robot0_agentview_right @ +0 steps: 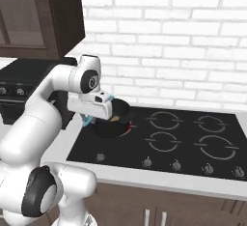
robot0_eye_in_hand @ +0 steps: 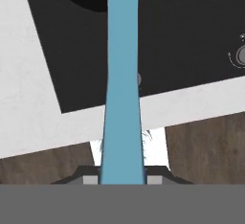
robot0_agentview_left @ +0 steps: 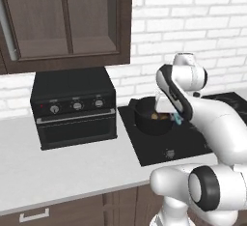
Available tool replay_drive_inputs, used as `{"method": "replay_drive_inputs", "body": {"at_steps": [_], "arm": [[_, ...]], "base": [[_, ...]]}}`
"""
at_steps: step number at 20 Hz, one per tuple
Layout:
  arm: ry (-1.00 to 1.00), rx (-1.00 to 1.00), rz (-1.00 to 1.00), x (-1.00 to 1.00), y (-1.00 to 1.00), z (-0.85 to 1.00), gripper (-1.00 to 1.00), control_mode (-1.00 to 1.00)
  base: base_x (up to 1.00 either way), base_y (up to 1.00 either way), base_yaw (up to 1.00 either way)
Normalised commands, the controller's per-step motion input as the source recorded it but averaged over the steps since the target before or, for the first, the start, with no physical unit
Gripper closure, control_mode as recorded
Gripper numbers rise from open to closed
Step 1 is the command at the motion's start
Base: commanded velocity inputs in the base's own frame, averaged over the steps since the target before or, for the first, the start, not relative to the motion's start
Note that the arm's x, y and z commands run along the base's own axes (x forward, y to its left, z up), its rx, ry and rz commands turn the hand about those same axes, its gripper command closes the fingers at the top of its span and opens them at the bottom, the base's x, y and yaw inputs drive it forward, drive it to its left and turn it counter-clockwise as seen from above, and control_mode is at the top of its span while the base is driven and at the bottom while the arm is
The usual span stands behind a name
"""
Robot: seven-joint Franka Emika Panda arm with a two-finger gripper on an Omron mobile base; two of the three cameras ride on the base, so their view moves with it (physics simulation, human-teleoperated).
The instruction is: Put the sweet potato and mushroom in the pot. Retrieve the spatula and lightly stir the vegetables in the pot.
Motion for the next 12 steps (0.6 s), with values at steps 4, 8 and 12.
{"method": "replay_drive_inputs", "body": {"at_steps": [4, 8, 12], "arm": [[0.03, 0.06, 0.04, 0.32, -0.01, 0.04, 1.0, -1.0], [0.0, 0.12, 0.0, 0.3, 0.0, 0.03, 1.0, -1.0], [0.07, 0.13, 0.0, 0.08, 0.0, 0.02, 1.0, -1.0]], "base": [[0.0, 0.0, 0.0], [0.0, 0.0, 0.0], [0.0, 0.0, 0.0]]}}
